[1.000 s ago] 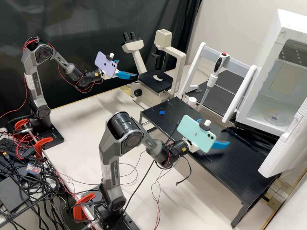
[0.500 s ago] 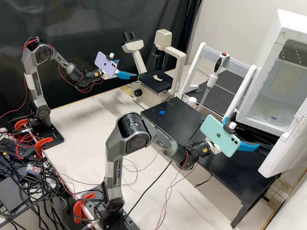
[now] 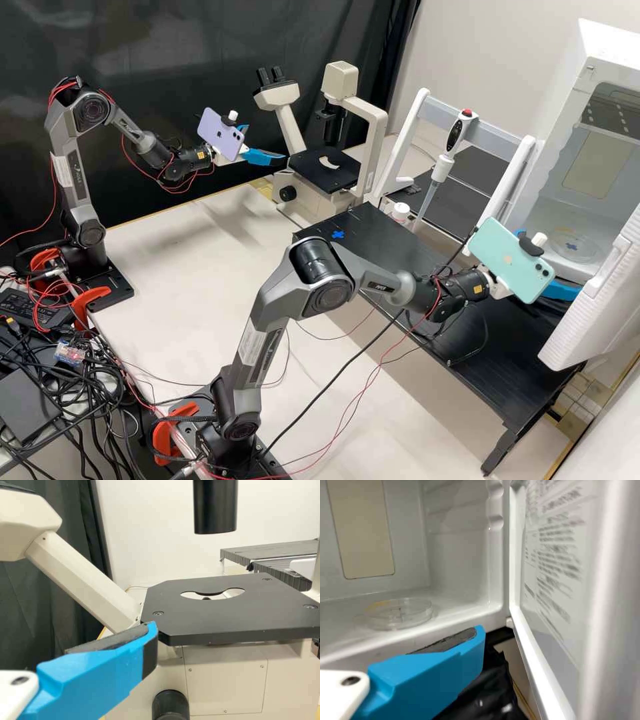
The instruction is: Move the petri dish to the microscope
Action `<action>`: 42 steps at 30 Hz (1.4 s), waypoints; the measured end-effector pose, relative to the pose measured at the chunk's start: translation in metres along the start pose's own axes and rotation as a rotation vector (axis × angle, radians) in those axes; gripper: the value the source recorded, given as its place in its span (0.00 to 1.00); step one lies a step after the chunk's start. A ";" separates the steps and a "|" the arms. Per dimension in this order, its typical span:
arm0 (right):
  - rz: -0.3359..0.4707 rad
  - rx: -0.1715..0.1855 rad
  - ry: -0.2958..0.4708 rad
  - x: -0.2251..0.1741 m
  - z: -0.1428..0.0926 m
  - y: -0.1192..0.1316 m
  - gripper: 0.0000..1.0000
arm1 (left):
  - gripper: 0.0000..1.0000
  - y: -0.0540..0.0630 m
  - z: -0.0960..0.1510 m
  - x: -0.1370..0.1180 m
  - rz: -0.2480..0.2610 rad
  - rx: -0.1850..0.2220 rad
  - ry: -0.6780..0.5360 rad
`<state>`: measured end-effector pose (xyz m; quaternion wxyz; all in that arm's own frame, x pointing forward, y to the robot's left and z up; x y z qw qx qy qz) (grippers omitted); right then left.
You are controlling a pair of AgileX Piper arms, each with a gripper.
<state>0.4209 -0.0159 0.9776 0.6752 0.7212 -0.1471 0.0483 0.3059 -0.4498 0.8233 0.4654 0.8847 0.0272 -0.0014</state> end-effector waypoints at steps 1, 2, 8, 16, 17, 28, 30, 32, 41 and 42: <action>-0.008 -0.004 -0.001 0.009 -0.002 -0.002 1.00 | 1.00 0.000 0.000 0.000 0.000 0.000 0.000; -0.010 -0.009 0.002 0.015 -0.004 -0.002 1.00 | 1.00 0.000 0.000 0.000 0.000 0.000 0.000; -0.040 -0.050 -0.013 0.051 -0.007 -0.011 1.00 | 1.00 0.000 0.000 0.000 0.000 0.000 0.000; -0.055 -0.090 -0.054 0.089 -0.006 -0.020 1.00 | 1.00 0.000 0.000 0.000 0.000 0.000 0.000; -0.057 -0.096 -0.061 0.092 -0.003 -0.022 1.00 | 1.00 0.000 0.000 0.000 0.000 0.000 0.000; -0.054 -0.161 -0.044 0.110 -0.003 -0.028 1.00 | 1.00 0.000 0.000 0.000 0.000 0.000 0.000; -0.057 -0.149 -0.035 0.113 -0.005 -0.028 1.00 | 1.00 0.000 0.000 0.000 0.000 0.000 0.000; -0.069 -0.128 -0.035 0.115 -0.004 -0.029 1.00 | 1.00 0.000 0.000 0.000 0.000 0.000 0.000; -0.100 -0.092 -0.013 0.126 0.003 -0.040 1.00 | 1.00 0.000 0.000 0.000 0.000 0.000 0.000; -0.101 -0.091 -0.011 0.127 0.003 -0.040 1.00 | 1.00 0.000 0.000 0.000 0.000 0.000 0.000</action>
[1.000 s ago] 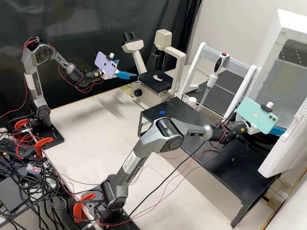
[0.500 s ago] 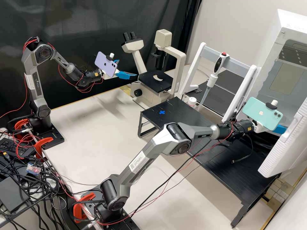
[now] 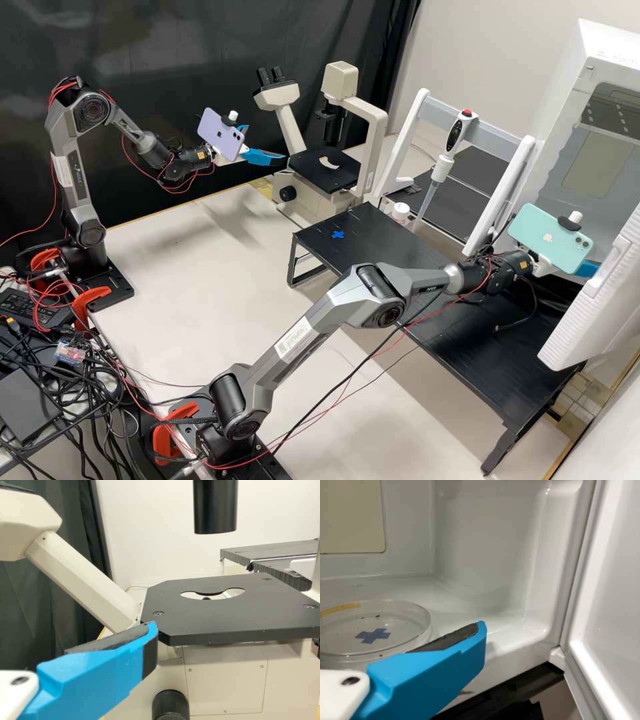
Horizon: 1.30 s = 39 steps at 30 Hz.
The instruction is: Move the petri dish to the microscope
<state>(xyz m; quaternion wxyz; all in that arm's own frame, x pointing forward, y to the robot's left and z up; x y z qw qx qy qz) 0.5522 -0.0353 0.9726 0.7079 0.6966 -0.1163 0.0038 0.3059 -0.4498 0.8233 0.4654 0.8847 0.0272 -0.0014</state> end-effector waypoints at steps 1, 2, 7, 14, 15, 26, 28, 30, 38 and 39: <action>-0.003 0.002 0.003 0.001 0.000 -0.001 1.00 | 1.00 0.000 0.000 0.000 0.000 0.000 0.000; -0.005 0.006 0.003 0.001 0.001 -0.001 1.00 | 1.00 0.000 0.000 0.000 0.000 0.000 0.000; -0.014 0.004 0.012 0.002 0.000 -0.002 0.00 | 1.00 0.000 0.000 0.000 0.000 0.000 0.000; -0.035 0.005 0.022 0.003 0.003 0.000 0.00 | 1.00 0.000 0.000 0.000 0.000 0.000 0.000; -0.037 0.001 0.024 0.003 0.002 0.001 0.00 | 1.00 0.000 0.000 0.000 0.000 0.000 0.000; -0.046 -0.016 0.013 0.003 0.005 0.002 0.00 | 1.00 0.000 0.000 0.000 0.000 0.000 0.000; -0.044 -0.019 0.010 0.003 0.006 0.004 0.00 | 1.00 0.000 0.000 0.000 0.000 0.000 0.000; -0.045 -0.019 0.011 0.003 0.006 0.003 0.00 | 1.00 0.000 0.000 0.000 0.000 0.000 0.000; -0.038 -0.012 0.003 0.003 0.010 0.008 0.00 | 1.00 0.000 0.000 0.000 0.000 0.000 0.000; -0.037 -0.012 0.002 0.002 0.010 0.008 0.00 | 1.00 0.000 0.000 0.000 0.000 0.000 0.000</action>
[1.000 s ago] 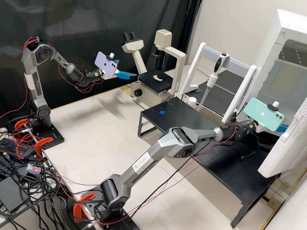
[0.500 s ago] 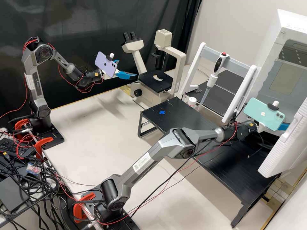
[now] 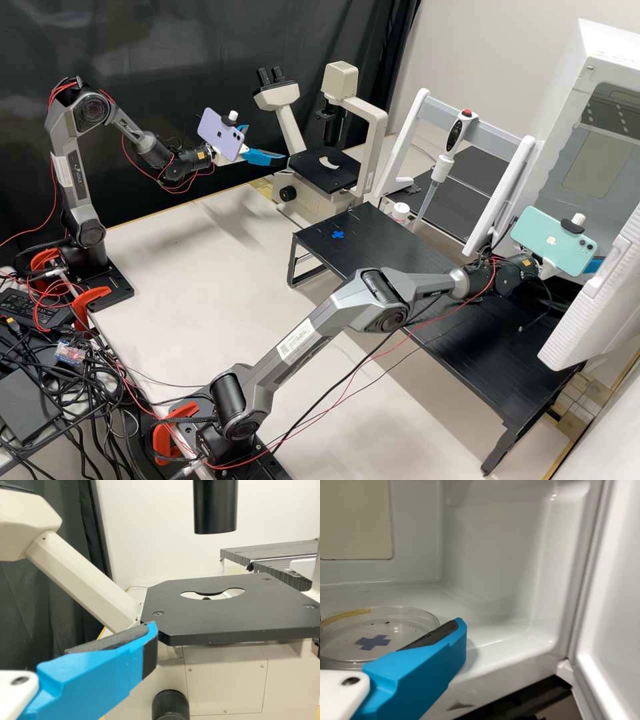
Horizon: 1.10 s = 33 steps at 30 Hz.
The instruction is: Move the petri dish to the microscope
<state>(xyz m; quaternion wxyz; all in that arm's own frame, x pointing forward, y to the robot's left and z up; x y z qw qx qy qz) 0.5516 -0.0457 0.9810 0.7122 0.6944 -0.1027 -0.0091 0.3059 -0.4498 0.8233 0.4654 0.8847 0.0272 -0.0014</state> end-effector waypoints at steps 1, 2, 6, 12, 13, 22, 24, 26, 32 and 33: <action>0.000 0.000 -0.003 0.000 0.001 0.000 0.00 | 1.00 0.000 0.000 0.000 0.000 0.000 0.000; 0.000 0.000 -0.004 -0.001 0.002 0.001 0.00 | 1.00 0.000 0.000 0.000 0.000 0.000 0.000; 0.000 0.001 -0.014 -0.001 0.006 0.002 0.00 | 1.00 0.000 0.000 0.000 0.000 0.000 0.000; -0.009 0.005 -0.024 -0.007 0.011 0.003 0.00 | 1.00 0.000 0.000 0.000 0.000 0.000 0.000; -0.009 0.005 -0.028 -0.007 0.013 0.004 0.00 | 1.00 0.000 0.000 0.000 0.000 0.000 0.000; -0.005 0.021 -0.004 -0.035 0.012 0.016 0.00 | 1.00 0.000 0.000 0.000 0.000 0.000 0.000; 0.004 0.028 0.015 -0.047 0.011 0.018 0.00 | 1.00 0.000 0.000 0.000 0.000 0.000 0.000; 0.005 0.037 0.017 -0.060 0.012 0.017 0.00 | 1.00 0.000 0.000 0.000 0.000 0.000 0.000; 0.027 0.042 0.045 -0.094 0.008 0.014 0.00 | 1.00 0.000 0.000 0.000 0.000 0.000 0.000; 0.033 0.045 0.052 -0.104 0.008 0.013 0.00 | 1.00 0.000 0.000 0.000 0.000 0.000 0.000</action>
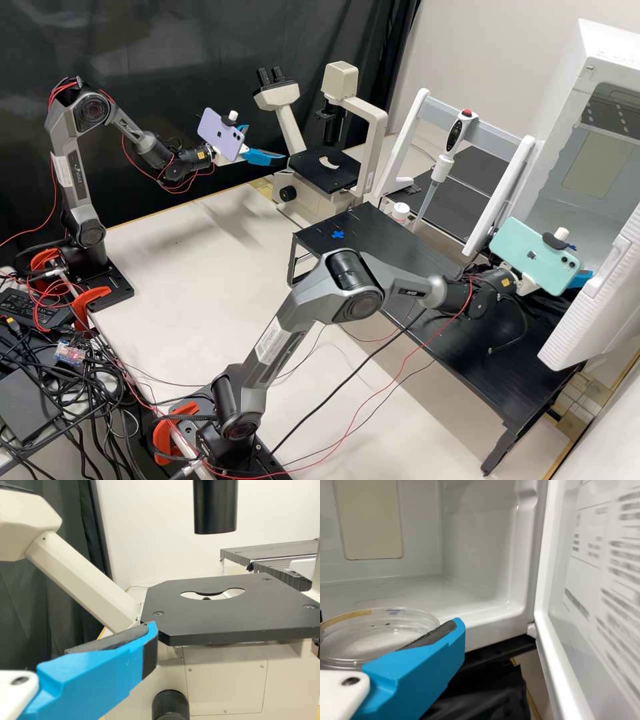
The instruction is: Move the petri dish to the microscope
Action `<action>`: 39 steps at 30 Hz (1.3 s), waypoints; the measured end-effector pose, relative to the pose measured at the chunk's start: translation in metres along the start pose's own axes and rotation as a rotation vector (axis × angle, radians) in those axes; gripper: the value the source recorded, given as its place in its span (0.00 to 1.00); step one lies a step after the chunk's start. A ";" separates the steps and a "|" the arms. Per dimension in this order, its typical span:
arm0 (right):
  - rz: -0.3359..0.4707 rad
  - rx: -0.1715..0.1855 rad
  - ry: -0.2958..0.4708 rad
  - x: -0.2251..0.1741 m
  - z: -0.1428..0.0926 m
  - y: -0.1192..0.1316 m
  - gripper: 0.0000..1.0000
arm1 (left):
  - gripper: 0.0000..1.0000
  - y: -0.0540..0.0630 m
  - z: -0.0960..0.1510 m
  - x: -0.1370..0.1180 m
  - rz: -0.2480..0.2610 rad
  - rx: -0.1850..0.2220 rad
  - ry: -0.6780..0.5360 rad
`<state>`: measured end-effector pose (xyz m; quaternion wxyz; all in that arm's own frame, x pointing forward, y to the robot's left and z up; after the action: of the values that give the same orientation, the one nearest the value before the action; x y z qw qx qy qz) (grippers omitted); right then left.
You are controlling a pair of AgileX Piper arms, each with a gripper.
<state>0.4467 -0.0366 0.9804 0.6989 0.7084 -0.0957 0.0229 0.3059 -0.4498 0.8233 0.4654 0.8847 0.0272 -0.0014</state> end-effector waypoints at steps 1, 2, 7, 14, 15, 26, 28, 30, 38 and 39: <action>0.001 -0.002 0.003 -0.004 -0.001 0.000 0.00 | 1.00 0.000 0.000 0.000 0.000 0.000 0.000; 0.010 -0.007 0.009 -0.013 -0.002 0.001 0.00 | 1.00 0.000 0.000 0.000 0.000 0.000 0.000; 0.049 0.016 0.051 -0.047 -0.005 0.000 0.00 | 1.00 0.000 0.000 0.000 0.000 0.000 0.000; 0.072 0.023 0.138 -0.107 -0.019 -0.012 0.00 | 1.00 0.000 0.000 0.000 0.000 0.000 0.000; 0.065 0.029 0.153 -0.121 -0.024 -0.017 0.00 | 1.00 0.000 0.000 0.000 0.000 0.000 0.000; -0.159 -0.014 0.376 -0.202 -0.086 -0.095 0.00 | 1.00 0.000 0.000 0.000 0.000 0.000 0.000; -0.218 -0.029 0.437 -0.216 -0.102 -0.114 0.00 | 1.00 0.000 0.000 0.000 0.000 0.000 0.000; -0.254 -0.037 0.489 -0.226 -0.117 -0.128 0.00 | 1.00 0.000 0.000 0.000 0.000 0.000 0.000; -0.351 -0.072 0.581 -0.251 -0.162 -0.171 0.00 | 1.00 0.000 0.000 0.000 0.000 0.000 0.000; -0.358 -0.075 0.585 -0.252 -0.166 -0.175 0.00 | 1.00 0.000 0.000 0.000 0.000 0.000 0.000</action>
<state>0.2457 0.1559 0.7693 0.7151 0.6514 0.2337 0.0983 0.3059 -0.4498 0.8233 0.4654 0.8847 0.0272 -0.0014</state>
